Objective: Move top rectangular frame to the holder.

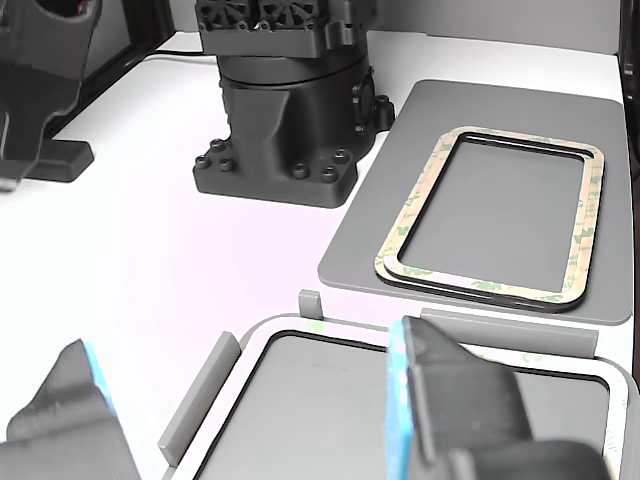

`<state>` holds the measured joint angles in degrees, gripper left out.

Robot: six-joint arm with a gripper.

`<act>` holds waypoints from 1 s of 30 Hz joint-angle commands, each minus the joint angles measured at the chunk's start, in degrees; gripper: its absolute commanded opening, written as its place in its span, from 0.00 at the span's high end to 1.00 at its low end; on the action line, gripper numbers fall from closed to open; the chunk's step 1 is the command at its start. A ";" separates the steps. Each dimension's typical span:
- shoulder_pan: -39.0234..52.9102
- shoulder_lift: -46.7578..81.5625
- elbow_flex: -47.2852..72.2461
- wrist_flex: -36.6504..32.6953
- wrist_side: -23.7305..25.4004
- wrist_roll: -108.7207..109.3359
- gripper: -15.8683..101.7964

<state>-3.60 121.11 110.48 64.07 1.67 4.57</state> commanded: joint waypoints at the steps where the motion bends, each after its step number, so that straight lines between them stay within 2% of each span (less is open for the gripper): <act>1: -3.25 15.47 13.27 -5.27 -1.93 0.18 0.02; 7: -3.52 23.91 22.24 -7.38 -2.29 -0.09 0.02; 10: -3.52 28.92 27.86 -10.72 -2.02 0.44 0.02; 13: -3.25 31.38 30.06 -9.76 -1.76 0.00 0.02; 20: -2.99 48.25 40.61 -8.70 -1.49 0.35 0.02; 21: -2.90 48.16 39.99 -6.94 -1.32 0.70 0.02; 22: -2.81 48.25 40.87 -9.14 -1.93 0.26 0.02; 24: -2.81 48.16 40.69 -8.96 -3.96 -1.14 0.02; 30: -2.81 48.16 40.69 -8.96 -2.64 -0.26 0.02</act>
<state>-5.98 168.05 152.49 55.63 -1.05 4.22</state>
